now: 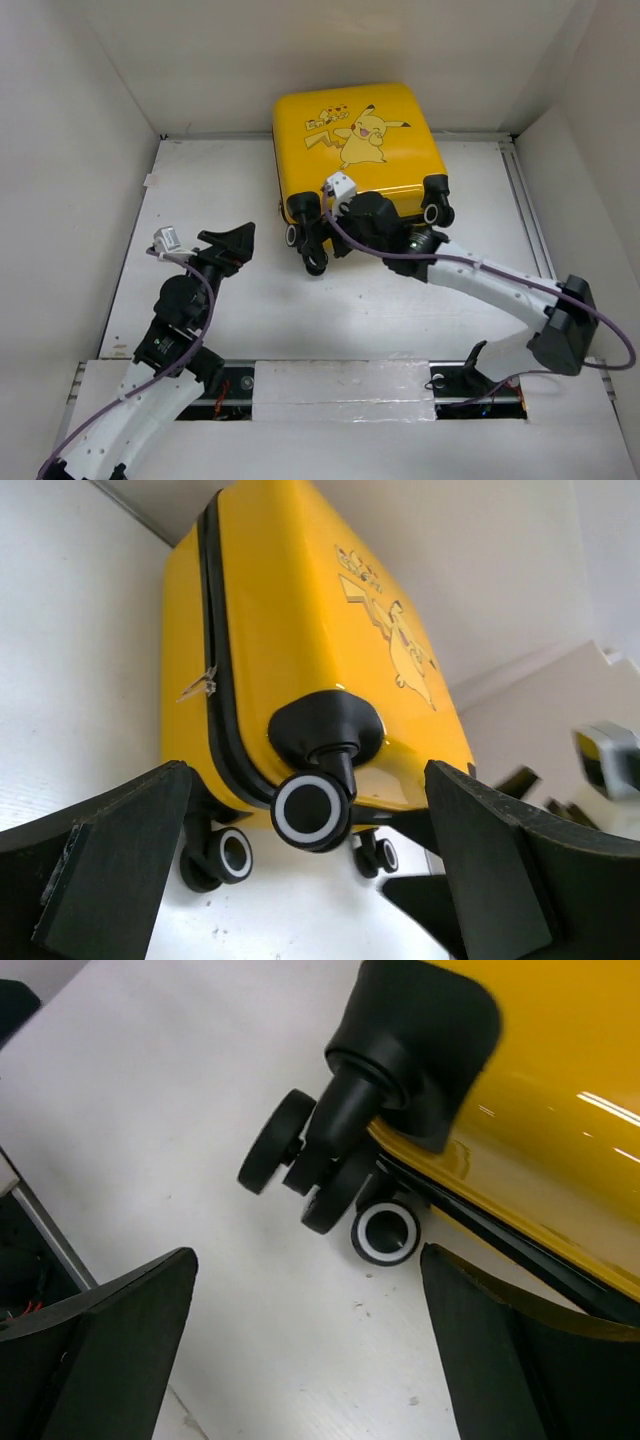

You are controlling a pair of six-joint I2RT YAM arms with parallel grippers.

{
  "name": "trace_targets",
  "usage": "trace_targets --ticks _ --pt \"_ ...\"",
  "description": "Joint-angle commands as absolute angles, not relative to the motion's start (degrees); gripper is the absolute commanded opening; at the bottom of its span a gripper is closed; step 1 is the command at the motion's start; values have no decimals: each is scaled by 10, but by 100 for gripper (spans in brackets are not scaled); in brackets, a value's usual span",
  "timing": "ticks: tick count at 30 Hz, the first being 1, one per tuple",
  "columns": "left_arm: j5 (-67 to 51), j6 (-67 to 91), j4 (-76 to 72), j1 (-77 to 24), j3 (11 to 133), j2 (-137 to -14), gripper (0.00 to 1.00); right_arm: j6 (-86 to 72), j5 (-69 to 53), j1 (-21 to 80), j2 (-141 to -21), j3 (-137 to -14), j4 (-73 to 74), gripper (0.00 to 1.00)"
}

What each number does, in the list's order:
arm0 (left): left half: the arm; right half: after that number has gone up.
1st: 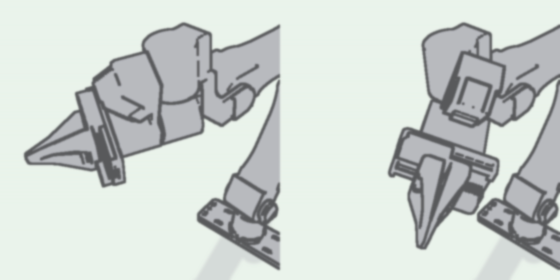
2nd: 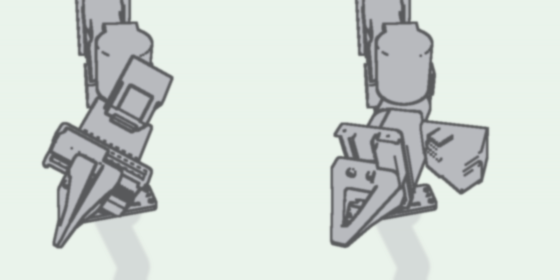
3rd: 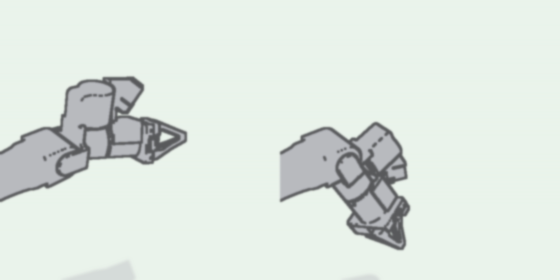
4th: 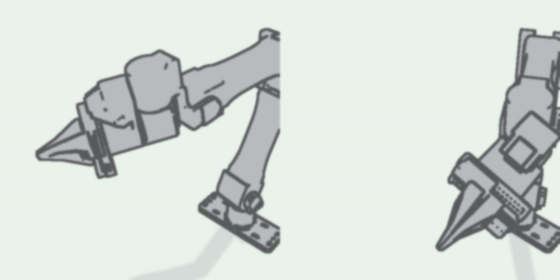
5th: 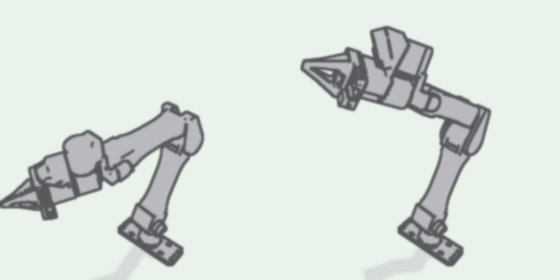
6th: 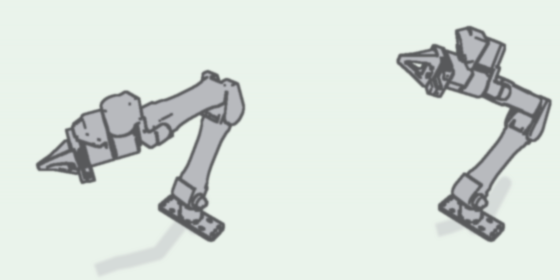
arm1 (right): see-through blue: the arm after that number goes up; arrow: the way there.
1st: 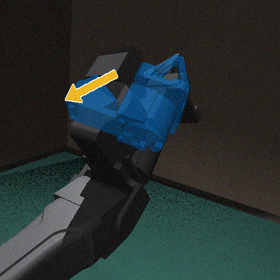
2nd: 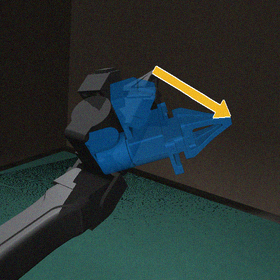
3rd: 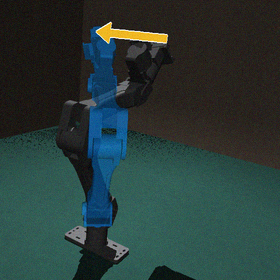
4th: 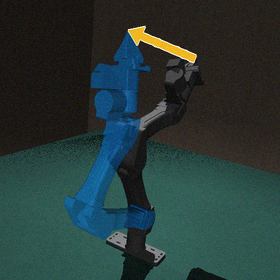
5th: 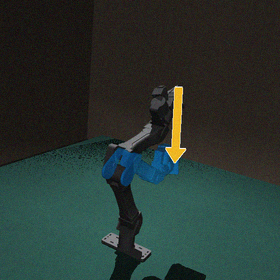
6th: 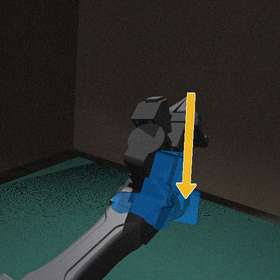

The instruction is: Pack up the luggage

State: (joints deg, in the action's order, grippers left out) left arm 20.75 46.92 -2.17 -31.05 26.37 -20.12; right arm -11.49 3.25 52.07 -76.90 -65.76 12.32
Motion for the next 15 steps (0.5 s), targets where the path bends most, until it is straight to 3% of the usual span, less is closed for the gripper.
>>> trace_targets --ticks 1,10,13,14,15 --pt "185 472 -37 -313 265 -200 99 -133 17 533 -832 -749 91 99" --pt "150 466 -47 -313 254 -213 99 -223 70 544 -984 -794 32 99" --pt "143 466 -59 -313 249 -200 99 -243 149 544 -1015 -809 10 99" --pt "135 466 -59 -313 249 -200 99 -250 176 549 -1015 -809 -2 96" --pt "130 466 -59 -313 243 -200 99 -250 184 549 -1022 -800 -14 71"
